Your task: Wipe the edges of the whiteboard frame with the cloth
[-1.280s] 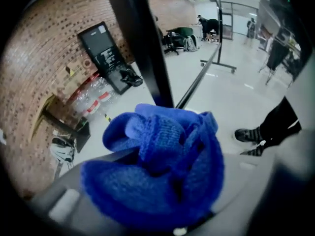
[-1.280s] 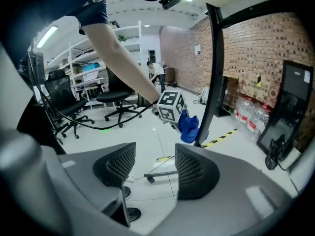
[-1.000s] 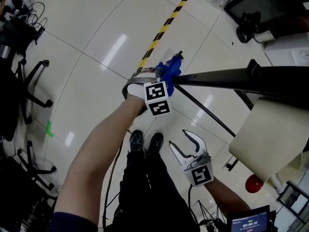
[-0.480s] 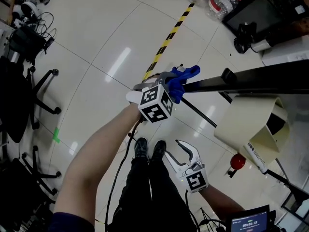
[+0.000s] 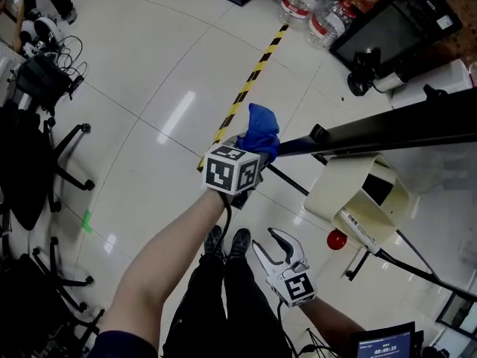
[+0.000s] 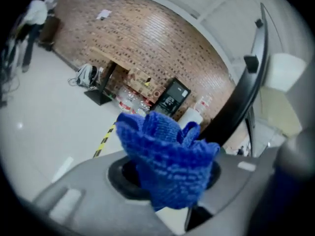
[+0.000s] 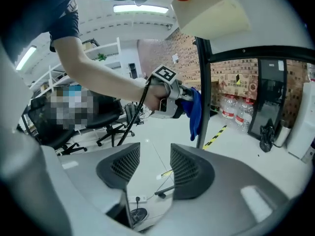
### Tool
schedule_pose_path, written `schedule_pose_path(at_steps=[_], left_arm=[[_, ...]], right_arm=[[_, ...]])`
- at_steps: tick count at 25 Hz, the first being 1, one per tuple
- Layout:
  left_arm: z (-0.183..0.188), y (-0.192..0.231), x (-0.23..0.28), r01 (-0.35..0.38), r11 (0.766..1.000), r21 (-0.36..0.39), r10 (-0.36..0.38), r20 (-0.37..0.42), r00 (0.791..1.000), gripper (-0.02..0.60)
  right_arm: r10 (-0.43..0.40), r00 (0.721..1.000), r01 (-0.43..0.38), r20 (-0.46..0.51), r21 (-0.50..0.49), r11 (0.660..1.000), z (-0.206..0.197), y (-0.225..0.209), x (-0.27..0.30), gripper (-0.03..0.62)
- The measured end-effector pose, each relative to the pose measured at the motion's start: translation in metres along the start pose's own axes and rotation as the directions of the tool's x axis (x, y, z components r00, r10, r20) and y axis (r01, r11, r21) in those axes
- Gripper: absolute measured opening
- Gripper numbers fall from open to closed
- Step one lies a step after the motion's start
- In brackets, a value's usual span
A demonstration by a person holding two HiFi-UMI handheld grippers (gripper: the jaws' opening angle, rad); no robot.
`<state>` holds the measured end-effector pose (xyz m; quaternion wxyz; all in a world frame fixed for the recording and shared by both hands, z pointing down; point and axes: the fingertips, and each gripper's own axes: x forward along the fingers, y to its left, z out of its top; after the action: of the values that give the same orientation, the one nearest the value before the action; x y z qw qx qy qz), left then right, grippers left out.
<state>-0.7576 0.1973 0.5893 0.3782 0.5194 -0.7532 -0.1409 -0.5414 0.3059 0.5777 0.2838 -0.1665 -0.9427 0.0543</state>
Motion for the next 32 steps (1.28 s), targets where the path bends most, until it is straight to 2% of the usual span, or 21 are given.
schedule_pose_path(at_steps=[2,4,5,7,9,14,18,22,23,24,25,27,29,32], left_arm=[[0.011,-0.002,-0.007,0.035,0.987,-0.154,-0.023,0.080,0.996,0.163],[0.022,-0.007,-0.016,0.097,0.950,-0.297,-0.050,0.162,0.985,0.163],[0.027,-0.010,-0.021,0.132,0.928,-0.349,-0.064,0.199,0.978,0.163],[0.039,-0.019,-0.029,0.202,0.891,-0.407,-0.101,0.256,0.961,0.163],[0.051,-0.032,-0.035,0.260,0.867,-0.424,-0.144,0.285,0.948,0.164],[0.067,-0.048,-0.046,0.283,0.858,-0.428,-0.163,0.294,0.942,0.164],[0.087,-0.063,-0.060,0.326,0.845,-0.425,-0.188,0.334,0.924,0.164],[0.095,-0.065,-0.076,0.340,0.824,-0.453,-0.164,0.384,0.909,0.164],[0.100,-0.068,-0.080,0.346,0.826,-0.445,-0.163,0.400,0.902,0.164],[0.106,-0.072,-0.085,0.346,0.839,-0.420,-0.165,0.411,0.897,0.166],[0.114,-0.076,-0.089,0.331,0.863,-0.382,-0.162,0.410,0.897,0.166],[0.125,-0.083,-0.092,0.259,0.921,-0.292,-0.137,0.379,0.915,0.166],[0.132,-0.090,-0.095,0.184,0.961,-0.206,-0.105,0.345,0.933,0.164],[0.146,-0.110,-0.108,0.136,0.988,-0.070,-0.103,0.346,0.933,0.165]], right_arm=[[-0.011,1.000,0.011,-0.001,0.002,1.000,0.003,0.000,-0.005,0.193],[-0.029,1.000,0.029,-0.010,0.010,1.000,-0.002,0.002,-0.012,0.184],[-0.041,0.999,0.042,-0.015,0.011,0.999,-0.006,0.003,-0.015,0.183],[-0.052,0.999,0.052,-0.015,0.012,0.999,-0.004,0.007,-0.018,0.181],[-0.047,0.999,0.047,-0.009,0.008,0.999,0.006,0.012,-0.018,0.179],[-0.044,0.999,0.044,0.011,-0.010,0.999,0.031,0.021,-0.026,0.177],[-0.044,0.999,0.045,0.027,-0.034,0.998,0.049,0.026,-0.031,0.175],[-0.042,0.998,0.044,0.044,-0.046,0.998,0.063,0.027,-0.036,0.170],[-0.044,0.998,0.046,0.048,-0.050,0.998,0.066,0.027,-0.038,0.170],[-0.046,0.997,0.048,0.054,-0.052,0.997,0.068,0.027,-0.040,0.170],[-0.049,0.997,0.052,0.060,-0.052,0.997,0.071,0.027,-0.042,0.169],[-0.058,0.996,0.062,0.069,-0.050,0.997,0.075,0.026,-0.045,0.169],[-0.068,0.995,0.072,0.073,-0.058,0.996,0.078,0.024,-0.050,0.169],[-0.079,0.993,0.085,0.083,-0.076,0.993,0.086,0.024,-0.059,0.166]])
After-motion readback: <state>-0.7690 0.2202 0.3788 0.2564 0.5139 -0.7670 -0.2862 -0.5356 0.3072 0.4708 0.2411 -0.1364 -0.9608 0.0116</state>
